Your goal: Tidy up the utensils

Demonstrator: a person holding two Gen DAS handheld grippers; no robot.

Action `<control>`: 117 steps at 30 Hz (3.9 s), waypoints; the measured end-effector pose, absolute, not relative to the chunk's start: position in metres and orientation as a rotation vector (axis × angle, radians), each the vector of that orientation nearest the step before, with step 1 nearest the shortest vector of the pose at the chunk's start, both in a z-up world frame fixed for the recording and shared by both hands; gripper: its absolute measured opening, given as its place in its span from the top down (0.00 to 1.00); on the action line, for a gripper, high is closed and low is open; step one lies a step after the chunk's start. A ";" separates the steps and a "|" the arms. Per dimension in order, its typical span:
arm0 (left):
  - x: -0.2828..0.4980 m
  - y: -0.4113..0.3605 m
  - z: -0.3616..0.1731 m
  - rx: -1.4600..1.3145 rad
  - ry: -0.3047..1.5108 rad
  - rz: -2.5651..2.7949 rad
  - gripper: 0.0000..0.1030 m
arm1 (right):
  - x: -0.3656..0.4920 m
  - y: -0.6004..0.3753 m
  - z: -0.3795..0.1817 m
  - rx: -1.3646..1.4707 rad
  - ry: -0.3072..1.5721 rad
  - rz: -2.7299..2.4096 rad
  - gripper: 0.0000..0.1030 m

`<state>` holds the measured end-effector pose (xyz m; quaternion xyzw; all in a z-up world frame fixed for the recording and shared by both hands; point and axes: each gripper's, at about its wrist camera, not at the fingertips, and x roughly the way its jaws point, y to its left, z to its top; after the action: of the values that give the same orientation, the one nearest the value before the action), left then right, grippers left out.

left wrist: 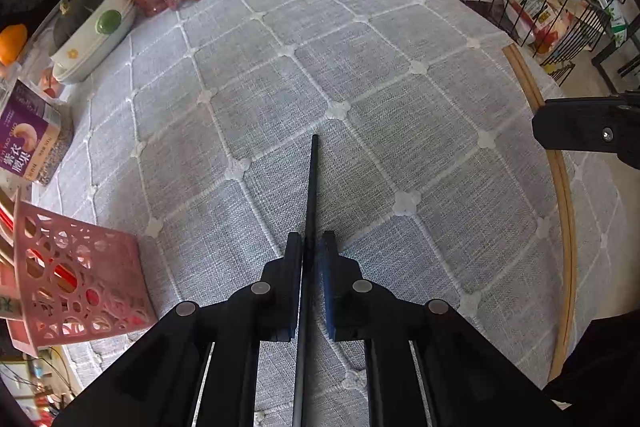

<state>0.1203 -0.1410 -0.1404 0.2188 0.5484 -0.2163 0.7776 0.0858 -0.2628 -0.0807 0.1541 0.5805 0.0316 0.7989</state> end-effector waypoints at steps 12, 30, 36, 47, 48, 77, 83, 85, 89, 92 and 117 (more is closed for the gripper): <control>0.075 -0.140 -0.081 0.418 0.990 -0.546 0.95 | 0.068 -0.264 -0.031 0.342 1.087 0.072 0.93; 0.023 -0.023 0.067 0.044 0.569 -0.567 0.95 | 0.030 -0.206 0.082 0.235 0.717 0.173 0.96; 0.023 0.022 0.109 -0.070 0.441 -0.512 0.95 | 0.027 -0.195 0.114 0.267 0.623 0.228 0.96; 0.028 0.083 0.141 -0.108 0.332 -0.344 0.95 | 0.031 -0.172 0.140 0.363 0.527 0.348 0.96; 0.029 0.086 0.140 -0.104 0.333 -0.334 0.95 | 0.032 -0.170 0.140 0.368 0.522 0.354 0.96; 0.109 0.065 0.039 0.028 0.545 -0.273 0.92 | 0.078 -0.120 0.109 0.307 0.520 0.340 0.96; 0.102 0.075 0.044 -0.015 0.536 -0.247 0.48 | 0.083 -0.117 0.106 0.308 0.511 0.334 0.96; 0.098 0.084 0.047 -0.037 0.534 -0.225 0.43 | 0.085 -0.116 0.105 0.311 0.510 0.335 0.96; 0.092 0.099 0.044 -0.048 0.557 -0.162 0.33 | 0.091 -0.109 0.100 0.312 0.515 0.346 0.96; 0.089 0.108 0.031 -0.042 0.603 -0.147 0.30 | 0.097 -0.100 0.094 0.301 0.529 0.358 0.96; 0.082 0.113 -0.008 -0.029 0.764 -0.119 0.16 | 0.099 -0.078 0.078 0.192 0.587 0.339 0.29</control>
<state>0.0820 0.1132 -0.0080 -0.0139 0.3723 -0.0581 0.9262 0.0992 -0.0784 0.0781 0.0941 0.2876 0.1660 0.9385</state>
